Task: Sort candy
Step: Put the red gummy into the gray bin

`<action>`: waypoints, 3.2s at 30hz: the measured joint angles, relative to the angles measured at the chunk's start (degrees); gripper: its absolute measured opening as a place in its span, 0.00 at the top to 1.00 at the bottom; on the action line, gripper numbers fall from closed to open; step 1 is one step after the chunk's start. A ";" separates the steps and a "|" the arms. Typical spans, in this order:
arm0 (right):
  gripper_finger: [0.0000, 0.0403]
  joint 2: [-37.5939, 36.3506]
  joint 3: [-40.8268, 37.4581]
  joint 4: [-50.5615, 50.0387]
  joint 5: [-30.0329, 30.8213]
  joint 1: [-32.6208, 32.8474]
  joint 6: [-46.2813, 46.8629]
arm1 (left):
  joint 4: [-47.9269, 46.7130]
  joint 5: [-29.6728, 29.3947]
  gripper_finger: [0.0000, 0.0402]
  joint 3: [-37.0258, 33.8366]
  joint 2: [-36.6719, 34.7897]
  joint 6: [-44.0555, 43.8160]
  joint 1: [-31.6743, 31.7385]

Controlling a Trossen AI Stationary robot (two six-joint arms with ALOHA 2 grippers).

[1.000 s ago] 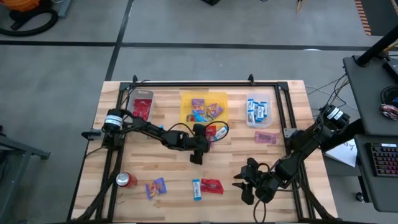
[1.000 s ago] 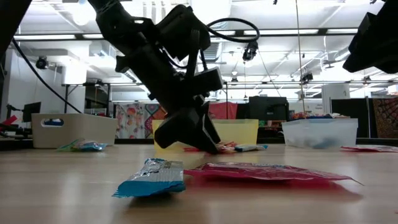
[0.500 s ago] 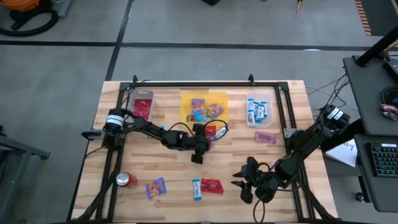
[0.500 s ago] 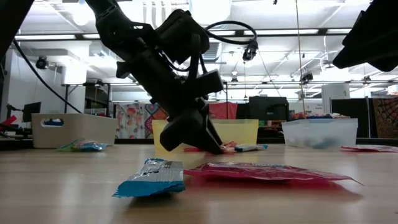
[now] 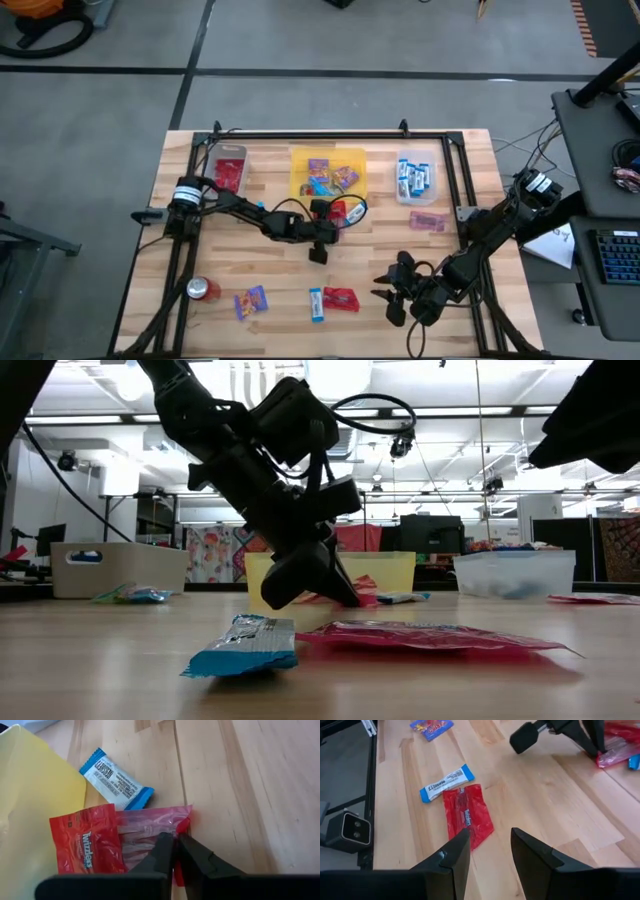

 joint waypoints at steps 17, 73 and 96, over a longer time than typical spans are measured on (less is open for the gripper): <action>0.67 0.02 0.00 0.40 12.09 -1.77 -12.56 | -2.53 7.02 1.00 -0.35 -7.91 -2.81 -3.02; 0.67 4.59 -0.81 7.16 1.02 -14.12 -14.49 | 0.63 8.15 1.00 -4.36 -19.10 -7.79 -7.58; 0.50 14.16 0.22 10.42 -1.97 -16.87 -3.93 | 23.17 7.93 1.00 -28.82 -42.25 -13.15 -8.64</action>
